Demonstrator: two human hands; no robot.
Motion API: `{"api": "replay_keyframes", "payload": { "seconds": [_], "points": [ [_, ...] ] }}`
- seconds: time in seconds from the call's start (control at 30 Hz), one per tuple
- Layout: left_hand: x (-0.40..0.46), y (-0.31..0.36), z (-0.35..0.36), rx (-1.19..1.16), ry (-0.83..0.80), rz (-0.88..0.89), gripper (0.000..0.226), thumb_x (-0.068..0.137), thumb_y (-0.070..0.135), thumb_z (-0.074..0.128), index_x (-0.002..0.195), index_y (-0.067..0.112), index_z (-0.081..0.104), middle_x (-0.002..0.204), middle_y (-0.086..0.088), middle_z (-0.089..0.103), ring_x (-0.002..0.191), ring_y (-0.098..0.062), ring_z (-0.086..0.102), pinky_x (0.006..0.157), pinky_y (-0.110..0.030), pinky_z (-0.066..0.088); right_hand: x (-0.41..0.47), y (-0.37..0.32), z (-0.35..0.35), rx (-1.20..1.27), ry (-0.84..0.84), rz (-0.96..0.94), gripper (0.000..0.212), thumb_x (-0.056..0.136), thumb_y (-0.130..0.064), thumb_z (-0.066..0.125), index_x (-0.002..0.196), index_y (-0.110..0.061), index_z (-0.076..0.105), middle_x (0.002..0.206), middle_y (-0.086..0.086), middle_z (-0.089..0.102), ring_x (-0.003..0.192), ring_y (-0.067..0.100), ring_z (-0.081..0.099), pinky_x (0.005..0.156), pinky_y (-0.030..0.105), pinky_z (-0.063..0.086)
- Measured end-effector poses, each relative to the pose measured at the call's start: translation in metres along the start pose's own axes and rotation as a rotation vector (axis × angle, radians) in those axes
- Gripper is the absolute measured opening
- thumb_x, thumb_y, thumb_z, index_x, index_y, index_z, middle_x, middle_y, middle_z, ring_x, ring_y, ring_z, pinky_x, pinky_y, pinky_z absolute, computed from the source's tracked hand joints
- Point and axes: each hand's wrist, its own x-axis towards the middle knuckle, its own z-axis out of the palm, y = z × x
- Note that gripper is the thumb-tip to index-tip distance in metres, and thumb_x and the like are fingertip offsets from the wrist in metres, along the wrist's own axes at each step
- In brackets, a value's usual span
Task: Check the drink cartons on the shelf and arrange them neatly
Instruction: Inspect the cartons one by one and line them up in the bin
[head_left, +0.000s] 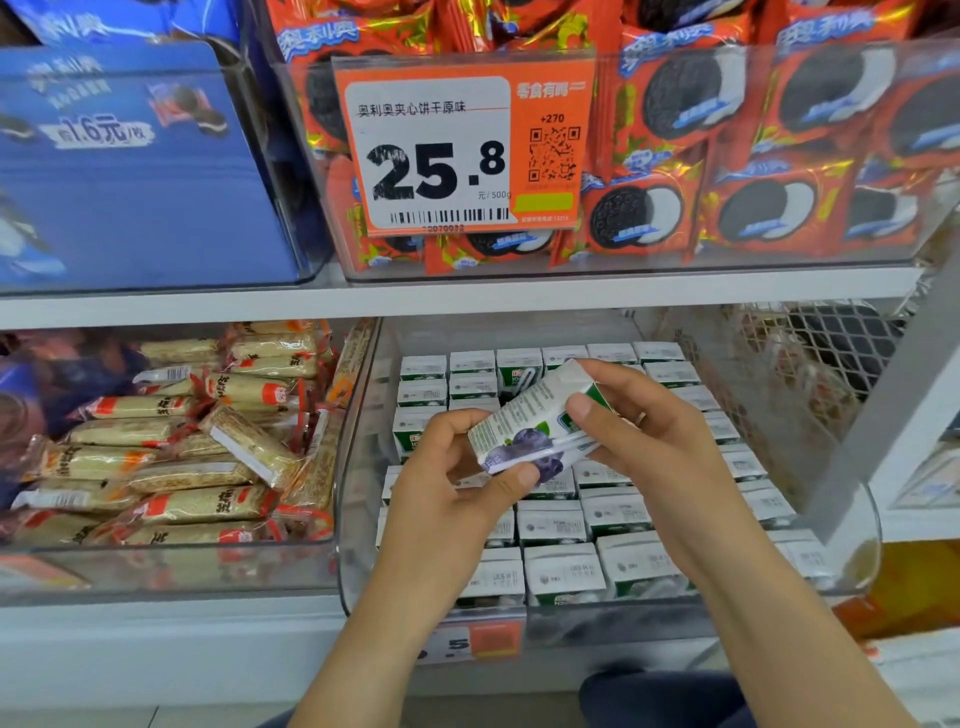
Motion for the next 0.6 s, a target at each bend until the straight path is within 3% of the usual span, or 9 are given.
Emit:
{"api": "replay_keyframes", "payload": {
  "seconds": [0.1, 0.2, 0.37, 0.5, 0.6],
  "points": [
    [0.001, -0.001, 0.001, 0.029, 0.007, 0.016, 0.034, 0.077, 0.010, 0.076, 0.101, 0.025, 0.057, 0.093, 0.016, 0.072, 0.082, 0.000, 0.067, 0.067, -0.013, 0.051, -0.003, -0.002, 0.003, -0.017, -0.006, -0.072, 0.042, 0.062, -0.031, 0.071, 0.103, -0.022, 0.069, 0.096, -0.012, 0.073, 0.092, 0.003, 0.067, 0.072, 0.015, 0.051],
    [0.001, -0.002, 0.002, 0.133, 0.019, 0.048, 0.036, 0.076, 0.022, 0.078, 0.106, 0.028, 0.059, 0.099, 0.013, 0.070, 0.088, 0.001, 0.066, 0.071, -0.017, 0.053, -0.008, -0.002, 0.006, -0.071, 0.008, -0.135, 0.040, 0.060, -0.028, 0.074, 0.100, -0.025, 0.069, 0.098, -0.011, 0.073, 0.092, 0.004, 0.067, 0.073, 0.016, 0.053],
    [-0.001, -0.002, 0.003, 0.275, 0.028, 0.136, 0.042, 0.074, 0.025, 0.079, 0.108, 0.041, 0.060, 0.104, 0.023, 0.066, 0.097, 0.006, 0.060, 0.077, -0.004, 0.042, -0.015, 0.004, 0.012, -0.277, 0.008, -0.214, 0.045, 0.066, -0.016, 0.083, 0.102, -0.037, 0.066, 0.103, -0.011, 0.067, 0.099, 0.007, 0.063, 0.081, 0.023, 0.053],
    [-0.002, -0.004, 0.002, 0.382, 0.095, 0.195, 0.043, 0.075, 0.020, 0.077, 0.104, 0.046, 0.058, 0.103, 0.028, 0.065, 0.098, 0.011, 0.056, 0.076, -0.002, 0.040, -0.018, 0.005, 0.014, -0.414, -0.049, -0.304, 0.054, 0.068, -0.021, 0.083, 0.111, -0.043, 0.060, 0.109, -0.015, 0.063, 0.108, 0.004, 0.058, 0.088, 0.016, 0.048],
    [-0.003, -0.005, 0.002, 0.429, 0.137, 0.213, 0.043, 0.077, 0.018, 0.075, 0.109, 0.042, 0.058, 0.106, 0.024, 0.066, 0.101, 0.006, 0.058, 0.081, -0.013, 0.046, -0.019, 0.005, 0.016, -0.455, -0.056, -0.340, 0.055, 0.067, -0.027, 0.078, 0.114, -0.047, 0.057, 0.110, -0.017, 0.063, 0.110, 0.003, 0.057, 0.089, 0.012, 0.044]
  ]
}}
